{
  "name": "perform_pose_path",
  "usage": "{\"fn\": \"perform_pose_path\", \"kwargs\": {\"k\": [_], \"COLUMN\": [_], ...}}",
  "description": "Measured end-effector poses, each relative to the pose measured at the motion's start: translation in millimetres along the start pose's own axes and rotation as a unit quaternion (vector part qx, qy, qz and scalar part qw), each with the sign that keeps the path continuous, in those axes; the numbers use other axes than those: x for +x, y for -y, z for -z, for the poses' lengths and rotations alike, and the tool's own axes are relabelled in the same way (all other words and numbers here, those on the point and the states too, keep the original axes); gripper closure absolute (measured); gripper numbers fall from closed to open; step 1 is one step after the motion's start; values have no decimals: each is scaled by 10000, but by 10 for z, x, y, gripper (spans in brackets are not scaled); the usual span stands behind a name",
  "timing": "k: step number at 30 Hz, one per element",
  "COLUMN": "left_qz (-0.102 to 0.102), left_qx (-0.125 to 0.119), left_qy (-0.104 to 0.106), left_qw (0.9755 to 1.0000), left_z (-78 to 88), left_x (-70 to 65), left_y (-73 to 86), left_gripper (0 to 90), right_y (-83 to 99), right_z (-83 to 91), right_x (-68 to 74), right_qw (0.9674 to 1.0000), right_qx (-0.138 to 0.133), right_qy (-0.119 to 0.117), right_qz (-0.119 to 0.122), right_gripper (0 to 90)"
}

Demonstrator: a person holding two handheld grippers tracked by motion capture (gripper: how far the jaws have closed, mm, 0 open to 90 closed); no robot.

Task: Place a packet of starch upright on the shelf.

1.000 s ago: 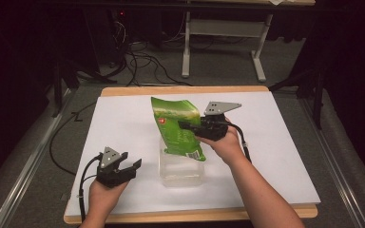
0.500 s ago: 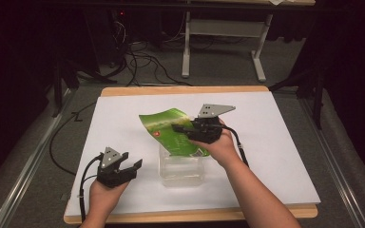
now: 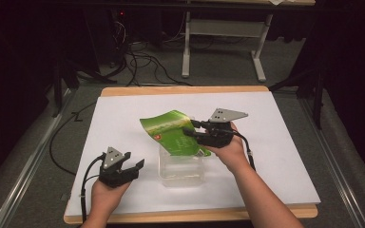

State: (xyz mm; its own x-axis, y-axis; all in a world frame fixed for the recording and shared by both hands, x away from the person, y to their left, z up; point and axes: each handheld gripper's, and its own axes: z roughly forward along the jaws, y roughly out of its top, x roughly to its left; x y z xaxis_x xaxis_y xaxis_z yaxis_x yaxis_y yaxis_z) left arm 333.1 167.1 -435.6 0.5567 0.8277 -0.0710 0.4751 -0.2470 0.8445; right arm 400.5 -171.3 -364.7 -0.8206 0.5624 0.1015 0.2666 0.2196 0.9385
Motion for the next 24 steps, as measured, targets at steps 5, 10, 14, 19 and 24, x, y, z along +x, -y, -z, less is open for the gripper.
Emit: {"fn": "perform_pose_path", "kwargs": {"k": [5,10,14,19,24], "left_qz": [-61,-79,-78,4,38], "left_qx": [-37,-43,-75,-169,8], "left_qy": [9,26,52,-15,-184], "left_qw": [10000,10000,9999,9999,9998], "left_z": [-18,-65,-92,-134,-243], "left_x": [-33,-65,-95,-93,-40], "left_y": [-12,-27,-42,-71,-182], "left_gripper": [401,407,414,423,499], "right_y": [82,174,289,436,570], "right_z": [156,295,408,536,632], "right_x": [-44,-56,-72,-76,-71], "right_qw": [9998,9991,9984,9970,9950], "right_qx": [2,57,57,85,37], "right_qy": [198,404,504,694,880], "right_qz": [-84,-126,-232,-337,-472], "right_gripper": [602,609,616,626,647]}}
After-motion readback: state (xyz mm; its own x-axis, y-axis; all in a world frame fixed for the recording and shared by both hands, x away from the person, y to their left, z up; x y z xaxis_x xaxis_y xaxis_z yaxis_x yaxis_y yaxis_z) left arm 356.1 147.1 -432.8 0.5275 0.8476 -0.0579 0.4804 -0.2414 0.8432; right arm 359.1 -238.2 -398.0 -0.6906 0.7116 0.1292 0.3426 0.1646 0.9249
